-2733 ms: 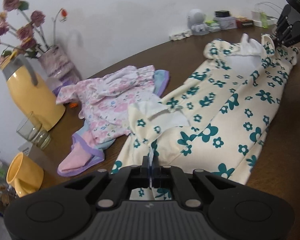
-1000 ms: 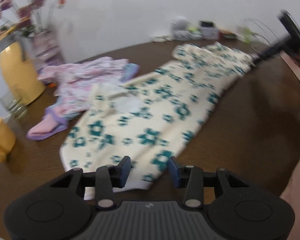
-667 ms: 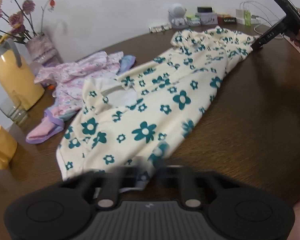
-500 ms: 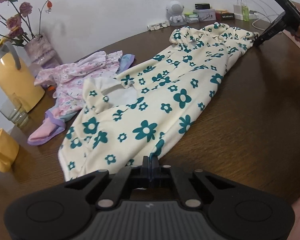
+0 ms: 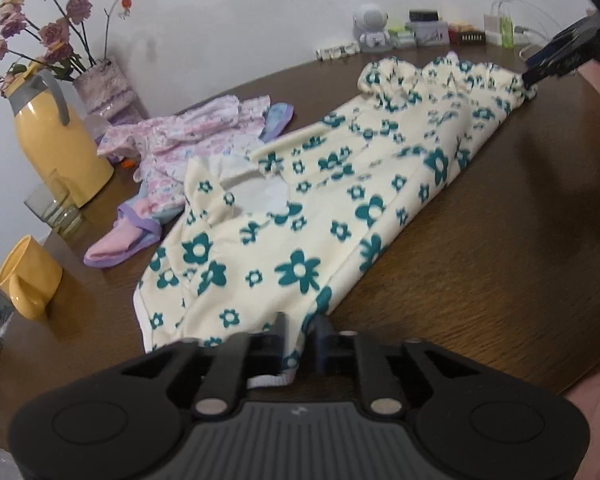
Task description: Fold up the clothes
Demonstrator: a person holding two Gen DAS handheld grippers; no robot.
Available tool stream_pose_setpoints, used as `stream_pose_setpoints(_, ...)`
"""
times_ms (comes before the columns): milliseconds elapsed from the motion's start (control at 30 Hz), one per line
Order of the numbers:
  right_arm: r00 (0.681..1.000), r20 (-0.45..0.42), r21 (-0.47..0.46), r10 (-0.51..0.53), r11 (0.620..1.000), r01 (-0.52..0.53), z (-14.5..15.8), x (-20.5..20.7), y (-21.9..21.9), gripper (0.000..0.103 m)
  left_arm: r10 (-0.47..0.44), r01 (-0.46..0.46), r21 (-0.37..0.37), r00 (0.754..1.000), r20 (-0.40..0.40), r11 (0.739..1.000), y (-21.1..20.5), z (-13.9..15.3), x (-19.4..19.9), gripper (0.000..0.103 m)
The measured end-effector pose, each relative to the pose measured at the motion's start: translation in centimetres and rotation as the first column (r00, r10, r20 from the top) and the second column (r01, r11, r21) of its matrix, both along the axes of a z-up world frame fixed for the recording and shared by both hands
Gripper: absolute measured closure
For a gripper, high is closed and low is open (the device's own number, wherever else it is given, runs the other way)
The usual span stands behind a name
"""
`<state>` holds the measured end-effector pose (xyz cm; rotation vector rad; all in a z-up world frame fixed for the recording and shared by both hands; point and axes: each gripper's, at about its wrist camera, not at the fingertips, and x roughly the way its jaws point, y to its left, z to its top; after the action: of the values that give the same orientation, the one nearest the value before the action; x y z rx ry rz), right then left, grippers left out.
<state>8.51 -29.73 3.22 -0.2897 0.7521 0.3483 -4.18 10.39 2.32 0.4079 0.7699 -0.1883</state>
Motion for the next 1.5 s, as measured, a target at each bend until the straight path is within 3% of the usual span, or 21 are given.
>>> stream_pose_setpoints(67,1.0,0.004,-0.004,-0.01,1.0,0.01,-0.2,1.2,0.9,0.047,0.013,-0.012,-0.024,0.999,0.036,1.0,0.5,1.0,-0.3,0.063)
stream_pose_setpoints(233,0.996,-0.049,0.022,-0.078,0.997,0.079,-2.0,3.8,1.6,0.053,0.137,-0.133,-0.061,0.988,0.069,0.989,3.7,2.3,1.3,0.055)
stream_pose_setpoints(333,0.993,-0.094,0.027,-0.073,0.997,0.076,-3.2,4.2,1.7,0.063,0.17,-0.168,-0.122,0.985,0.007,0.978,5.8,1.7,3.4,0.054)
stream_pose_setpoints(433,0.994,-0.098,0.027,-0.056,0.998,0.059,-3.3,3.9,1.9,0.075,0.145,-0.157,-0.18,0.986,-0.077,0.971,6.9,0.3,5.0,0.054)
stream_pose_setpoints(500,0.994,-0.1,0.018,-0.051,0.998,0.053,-3.3,3.9,2.1,0.075,0.121,-0.14,-0.195,0.987,-0.11,0.971,7.2,-0.4,5.6,0.062)
stream_pose_setpoints(533,0.994,-0.1,0.012,-0.05,0.999,0.052,-3.3,3.9,2.2,0.075,0.109,-0.131,-0.207,0.987,-0.115,0.969,7.4,-0.4,5.6,0.088)
stream_pose_setpoints(567,0.994,-0.102,0.007,-0.05,0.999,0.051,-3.2,3.9,2.3,0.075,0.098,-0.123,-0.219,0.988,-0.12,0.968,7.5,-0.4,5.7,0.1)
stream_pose_setpoints(767,0.993,-0.116,-0.043,-0.017,0.999,0.012,-2.9,3.9,2.7,0.084,0.076,-0.101,-0.238,0.991,-0.11,0.966,9.0,1.5,5.0,0.1)
stream_pose_setpoints(900,0.993,-0.115,-0.072,0.003,0.997,-0.011,-2.8,3.6,3.0,0.089,0.105,-0.143,-0.254,0.982,-0.157,0.956,9.2,0.4,5.7,0.099)
stream_pose_setpoints(1000,0.993,-0.121,-0.067,0.008,0.998,-0.016,-2.6,3.6,2.8,0.087,0.13,-0.173,-0.25,0.975,-0.179,0.953,9.1,-0.4,5.9,0.088)
stream_pose_setpoints(1033,0.993,-0.119,-0.059,-0.003,0.998,-0.004,-2.3,3.5,2.6,0.084,0.147,-0.185,-0.234,0.974,-0.17,0.955,9.0,-0.3,5.8,0.078)
stream_pose_setpoints(1067,0.994,-0.108,-0.048,-0.013,0.999,0.008,-1.9,3.3,2.3,0.083,0.169,-0.198,-0.214,0.975,-0.145,0.957,8.8,0.0,5.5,0.061)
stream_pose_setpoints(1100,0.996,-0.09,-0.033,-0.017,0.999,0.014,-1.3,3.1,2.1,0.083,0.192,-0.208,-0.19,0.976,-0.103,0.959,8.6,0.5,5.0,0.055)
stream_pose_setpoints(1167,0.998,-0.055,0.008,0.023,1.0,-0.022,-0.1,2.5,3.1,0.082,0.2,-0.2,-0.17,0.98,-0.019,0.965,7.9,1.7,4.1,0.053)
stream_pose_setpoints(1267,0.994,-0.007,0.061,0.114,0.992,-0.113,1.4,1.5,5.8,0.08,0.114,-0.101,-0.195,0.992,0.057,0.976,5.6,2.8,3.6,0.056)
stream_pose_setpoints(1300,0.986,-0.004,0.063,0.167,0.984,-0.166,1.4,1.3,7.6,0.08,0.079,-0.066,-0.195,0.995,0.063,0.979,4.6,2.7,3.7,0.06)
stream_pose_setpoints(1367,0.961,-0.003,0.06,0.277,0.959,-0.276,1.0,0.9,11.8,0.08,0.023,-0.015,-0.173,0.999,0.045,0.985,2.7,2.0,4.3,0.082)
stream_pose_setpoints(1500,0.912,0.004,0.077,0.41,0.909,-0.409,-0.5,0.6,18.5,0.078,0.063,-0.063,-0.131,0.998,0.002,0.989,2.0,-0.3,5.1,0.083)
